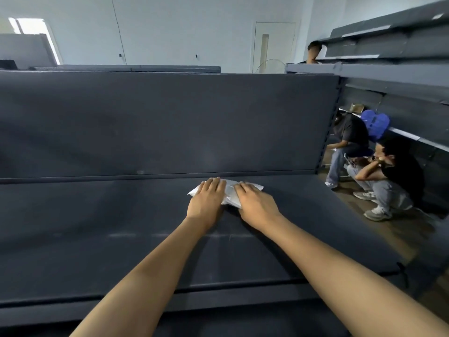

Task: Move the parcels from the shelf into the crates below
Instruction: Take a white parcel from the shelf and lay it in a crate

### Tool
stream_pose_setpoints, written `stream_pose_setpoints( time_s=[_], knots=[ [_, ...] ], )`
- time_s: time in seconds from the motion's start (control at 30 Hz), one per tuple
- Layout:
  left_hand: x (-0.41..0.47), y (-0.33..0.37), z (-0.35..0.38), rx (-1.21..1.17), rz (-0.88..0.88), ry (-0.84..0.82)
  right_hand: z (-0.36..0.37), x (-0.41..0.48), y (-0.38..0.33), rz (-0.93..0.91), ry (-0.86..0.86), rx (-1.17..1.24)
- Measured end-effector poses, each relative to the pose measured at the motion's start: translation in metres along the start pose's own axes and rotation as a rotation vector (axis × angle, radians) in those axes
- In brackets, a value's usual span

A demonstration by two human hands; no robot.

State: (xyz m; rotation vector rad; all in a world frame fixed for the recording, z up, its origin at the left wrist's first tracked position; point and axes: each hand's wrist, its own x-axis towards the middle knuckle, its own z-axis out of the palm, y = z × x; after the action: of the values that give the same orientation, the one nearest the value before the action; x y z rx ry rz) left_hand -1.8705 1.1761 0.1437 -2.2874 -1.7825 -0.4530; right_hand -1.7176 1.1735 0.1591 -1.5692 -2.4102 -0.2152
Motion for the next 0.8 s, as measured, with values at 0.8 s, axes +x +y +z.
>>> stream_pose_setpoints(
  time_s=[0.8],
  knots=[
    [-0.192,0.038,-0.133,-0.15,0.006,0.134,-0.102,-0.166,-0.051,-0.156,0.113,0.16]
  ],
)
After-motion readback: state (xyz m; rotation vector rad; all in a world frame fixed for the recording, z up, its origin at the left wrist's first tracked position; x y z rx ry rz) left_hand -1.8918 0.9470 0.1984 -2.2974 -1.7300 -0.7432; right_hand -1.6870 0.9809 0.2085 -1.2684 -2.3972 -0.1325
